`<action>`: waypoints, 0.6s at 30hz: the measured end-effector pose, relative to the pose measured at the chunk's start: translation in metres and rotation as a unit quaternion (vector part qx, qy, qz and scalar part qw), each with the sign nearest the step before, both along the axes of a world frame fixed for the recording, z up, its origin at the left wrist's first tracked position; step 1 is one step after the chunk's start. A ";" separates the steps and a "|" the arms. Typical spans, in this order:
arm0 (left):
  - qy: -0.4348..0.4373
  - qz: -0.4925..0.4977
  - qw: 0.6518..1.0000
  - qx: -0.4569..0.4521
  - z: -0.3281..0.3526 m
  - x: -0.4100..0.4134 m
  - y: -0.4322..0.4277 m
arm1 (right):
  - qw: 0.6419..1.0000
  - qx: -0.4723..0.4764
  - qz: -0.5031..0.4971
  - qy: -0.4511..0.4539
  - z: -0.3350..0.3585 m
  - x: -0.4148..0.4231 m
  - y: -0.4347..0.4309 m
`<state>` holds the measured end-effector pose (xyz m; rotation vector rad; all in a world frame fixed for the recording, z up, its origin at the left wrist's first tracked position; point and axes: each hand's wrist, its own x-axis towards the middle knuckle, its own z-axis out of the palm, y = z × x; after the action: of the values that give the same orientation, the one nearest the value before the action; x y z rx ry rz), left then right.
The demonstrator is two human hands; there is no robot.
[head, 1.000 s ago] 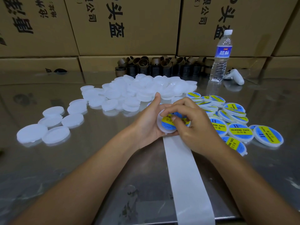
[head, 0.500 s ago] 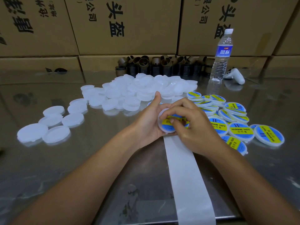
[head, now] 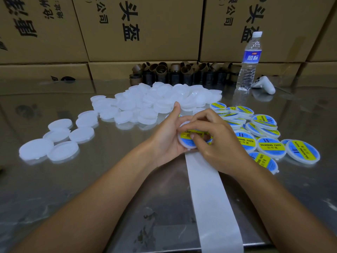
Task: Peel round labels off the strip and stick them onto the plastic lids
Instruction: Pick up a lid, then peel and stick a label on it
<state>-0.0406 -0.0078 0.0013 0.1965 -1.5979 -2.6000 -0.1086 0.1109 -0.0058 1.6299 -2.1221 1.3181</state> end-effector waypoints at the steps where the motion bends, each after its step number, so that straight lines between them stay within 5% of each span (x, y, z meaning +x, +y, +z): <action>1: 0.001 -0.001 1.000 0.006 0.000 0.000 0.000 | 1.000 -0.005 0.000 -0.002 0.000 0.000 0.000; 18: 0.041 -0.048 0.998 0.023 0.002 0.003 0.004 | 0.998 -0.059 -0.015 0.000 -0.003 -0.003 -0.002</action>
<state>-0.0379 -0.0038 0.0031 0.0154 -1.5570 -2.6793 -0.1117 0.1091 -0.0091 1.5467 -2.0174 1.4054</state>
